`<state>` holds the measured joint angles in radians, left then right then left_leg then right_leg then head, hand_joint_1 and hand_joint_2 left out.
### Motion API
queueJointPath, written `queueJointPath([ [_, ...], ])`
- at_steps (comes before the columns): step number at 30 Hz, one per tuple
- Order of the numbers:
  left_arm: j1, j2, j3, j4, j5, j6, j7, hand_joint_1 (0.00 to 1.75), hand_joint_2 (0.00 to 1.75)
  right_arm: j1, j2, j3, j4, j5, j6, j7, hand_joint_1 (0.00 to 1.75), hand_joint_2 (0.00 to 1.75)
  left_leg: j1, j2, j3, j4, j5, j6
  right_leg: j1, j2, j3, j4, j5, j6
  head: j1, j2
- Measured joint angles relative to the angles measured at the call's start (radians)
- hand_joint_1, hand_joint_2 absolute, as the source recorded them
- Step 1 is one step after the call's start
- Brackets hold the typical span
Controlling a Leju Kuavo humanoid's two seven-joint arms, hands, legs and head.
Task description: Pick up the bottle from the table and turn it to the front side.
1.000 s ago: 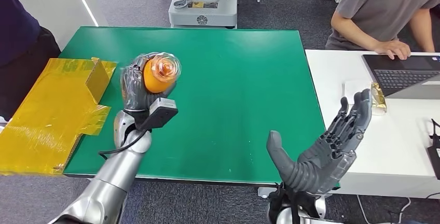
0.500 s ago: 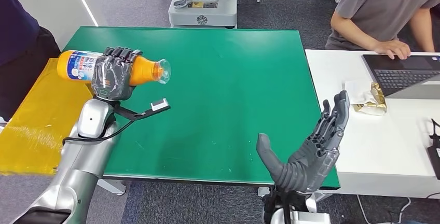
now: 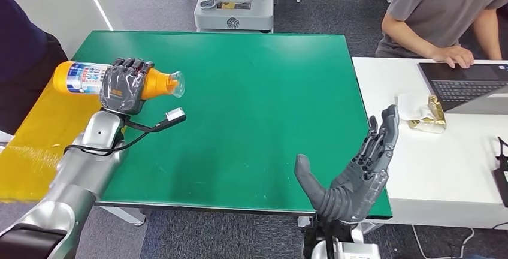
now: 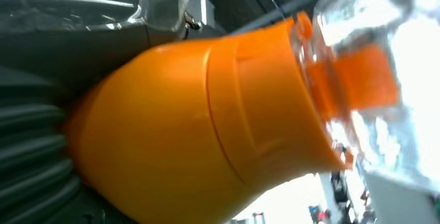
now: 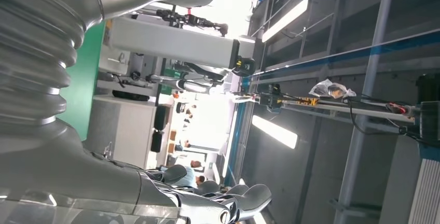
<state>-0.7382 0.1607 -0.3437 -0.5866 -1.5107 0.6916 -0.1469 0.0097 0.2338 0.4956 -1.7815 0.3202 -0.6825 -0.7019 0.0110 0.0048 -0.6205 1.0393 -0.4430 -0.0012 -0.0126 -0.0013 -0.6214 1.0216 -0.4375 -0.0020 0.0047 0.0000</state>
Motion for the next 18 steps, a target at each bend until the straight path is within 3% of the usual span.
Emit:
queueJointPath([
  [18,0.019,0.03,-0.046,0.213,-0.003,-0.002,0.034,1.75,1.75,0.004,-0.001,0.002,0.0,0.009,0.0,0.0,0.0,1.75,0.0,0.0,0.0,0.0,0.0,-0.001,0.0,0.0,0.0,0.0,0.0,0.0,0.0,0.0],
])
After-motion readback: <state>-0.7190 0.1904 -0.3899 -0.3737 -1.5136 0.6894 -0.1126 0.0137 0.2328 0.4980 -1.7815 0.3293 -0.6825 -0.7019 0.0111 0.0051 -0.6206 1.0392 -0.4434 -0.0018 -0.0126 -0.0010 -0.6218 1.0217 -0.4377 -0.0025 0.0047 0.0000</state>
